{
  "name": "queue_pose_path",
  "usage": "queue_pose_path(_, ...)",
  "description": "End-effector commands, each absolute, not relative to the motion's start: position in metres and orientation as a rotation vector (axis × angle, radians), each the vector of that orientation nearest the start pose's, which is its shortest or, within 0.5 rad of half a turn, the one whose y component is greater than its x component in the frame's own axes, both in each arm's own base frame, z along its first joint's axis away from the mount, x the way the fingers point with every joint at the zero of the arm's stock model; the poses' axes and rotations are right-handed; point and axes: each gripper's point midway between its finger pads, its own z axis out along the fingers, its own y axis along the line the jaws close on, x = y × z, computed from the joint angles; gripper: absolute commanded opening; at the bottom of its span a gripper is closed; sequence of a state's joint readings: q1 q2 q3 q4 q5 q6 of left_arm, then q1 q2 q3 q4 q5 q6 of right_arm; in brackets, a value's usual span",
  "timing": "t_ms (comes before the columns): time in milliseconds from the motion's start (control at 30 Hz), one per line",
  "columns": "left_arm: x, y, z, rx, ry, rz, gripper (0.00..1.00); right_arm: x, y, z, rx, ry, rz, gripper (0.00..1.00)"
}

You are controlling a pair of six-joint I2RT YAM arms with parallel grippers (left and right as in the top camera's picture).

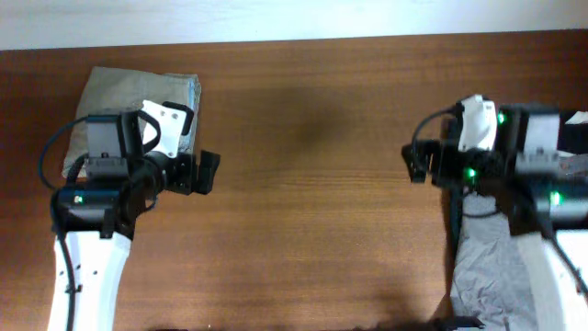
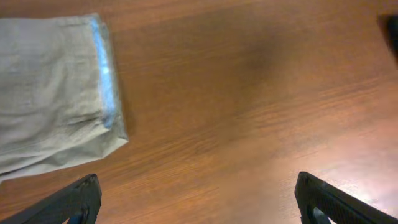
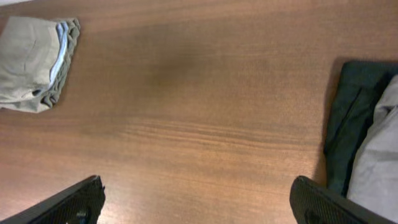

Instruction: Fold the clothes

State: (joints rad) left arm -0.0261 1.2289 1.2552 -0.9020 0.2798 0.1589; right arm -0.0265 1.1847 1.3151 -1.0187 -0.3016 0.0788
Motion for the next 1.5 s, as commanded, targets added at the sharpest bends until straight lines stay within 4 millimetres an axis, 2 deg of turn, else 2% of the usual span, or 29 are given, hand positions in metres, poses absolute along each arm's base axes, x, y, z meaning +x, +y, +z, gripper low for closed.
queue_pose_path(0,0.325,-0.077,0.258,0.393,2.348,-0.428,0.99,0.325,0.034,0.251,0.014,2.504,0.35,0.99)
queue_pose_path(33,0.327,-0.076,0.259,0.393,2.343,-0.418,0.99,0.334,0.02,0.24,0.103,2.533,0.294,0.99)
queue_pose_path(100,0.331,-0.068,0.257,0.375,2.348,-0.356,0.99,0.348,-0.035,0.215,0.463,2.565,0.084,0.99)
queue_pose_path(167,0.331,-0.068,0.254,0.374,2.361,-0.359,0.99,0.36,-0.063,0.196,0.64,2.56,0.062,0.98)
queue_pose_path(200,0.335,-0.068,0.246,0.372,2.386,-0.366,0.99,0.377,-0.086,0.177,0.752,2.534,0.059,0.99)
queue_pose_path(267,0.338,-0.072,0.232,0.381,2.429,-0.38,0.99,0.397,-0.107,0.154,0.805,2.516,0.038,0.98)
queue_pose_path(333,0.341,-0.083,0.217,0.417,2.472,-0.404,0.99,0.408,-0.139,0.122,0.88,2.509,-0.084,0.99)
queue_pose_path(367,0.343,-0.095,0.206,0.457,2.498,-0.424,0.99,0.416,-0.162,0.094,0.933,2.506,-0.144,0.99)
queue_pose_path(400,0.345,-0.107,0.197,0.499,2.511,-0.44,0.99,0.425,-0.164,0.075,0.937,2.512,-0.102,0.99)
queue_pose_path(500,0.35,-0.122,0.189,0.547,2.507,-0.454,0.99,0.428,-0.166,0.048,0.949,2.55,-0.109,0.88)
queue_pose_path(633,0.352,-0.127,0.188,0.562,2.498,-0.458,0.99,0.425,-0.167,0.027,0.966,2.588,-0.122,0.72)
queue_pose_path(667,0.353,-0.127,0.188,0.562,2.495,-0.457,0.99,0.424,-0.167,0.023,0.969,2.597,-0.122,0.66)
queue_pose_path(700,0.354,-0.127,0.188,0.562,2.493,-0.456,0.99,0.423,-0.166,0.02,0.971,2.606,-0.123,0.51)
queue_pose_path(733,0.354,-0.127,0.189,0.562,2.491,-0.457,0.99,0.422,-0.167,0.021,0.974,2.607,-0.127,0.3)
queue_pose_path(767,0.354,-0.127,0.189,0.562,2.491,-0.456,0.99,0.422,-0.168,0.024,0.977,2.599,-0.128,0.18)
queue_pose_path(800,0.354,-0.127,0.188,0.562,2.492,-0.456,0.99,0.422,-0.17,0.029,0.978,2.585,-0.127,0.12)
queue_pose_path(833,0.354,-0.127,0.188,0.562,2.492,-0.456,0.99,0.424,-0.174,0.044,0.976,2.555,-0.128,0.04)
queue_pose_path(900,0.354,-0.127,0.189,0.562,2.491,-0.456,0.99,0.427,-0.175,0.066,0.968,2.524,-0.127,0.04)
queue_pose_path(967,0.354,-0.127,0.188,0.563,2.492,-0.456,0.99,0.429,-0.176,0.107,0.951,2.467,-0.124,0.04)
queue_pose_path(1033,0.354,-0.127,0.188,0.562,2.491,-0.454,0.99,0.431,-0.174,0.139,0.929,2.416,-0.11,0.04)
queue_pose_path(1067,0.354,-0.125,0.188,0.558,2.494,-0.441,0.99,0.431,-0.171,0.157,0.913,2.39,-0.09,0.04)
queue_pose_path(1100,0.356,-0.12,0.186,0.546,2.502,-0.4,0.99,0.435,-0.156,0.186,0.823,2.357,-0.005,0.04)
queue_pose_path(1133,0.357,-0.118,0.186,0.538,2.506,-0.388,0.99,0.438,-0.144,0.2,0.751,2.345,0.054,0.04)
queue_pose_path(1200,0.356,-0.118,0.187,0.537,2.511,-0.386,0.99,0.447,-0.101,0.238,0.521,2.294,0.212,0.04)
queue_pose_path(1267,0.356,-0.116,0.194,0.532,2.512,-0.376,0.99,0.449,-0.05,0.272,0.352,2.238,0.307,0.04)
queue_pose_path(1300,0.358,-0.111,0.2,0.52,2.514,-0.339,0.99,0.449,-0.017,0.285,0.26,2.219,0.348,0.04)
queue_pose_path(1333,0.359,-0.106,0.205,0.505,2.519,-0.302,0.99,0.449,0.005,0.29,0.202,2.211,0.372,0.04)
queue_pose_path(1400,0.362,-0.092,0.225,0.47,2.519,-0.19,0.99,0.444,0.074,0.299,0.023,2.202,0.458,0.04)
queue_pose_path(1467,0.363,-0.077,0.247,0.437,2.511,-0.082,0.99,0.432,0.145,0.299,-0.154,2.199,0.547,0.04)
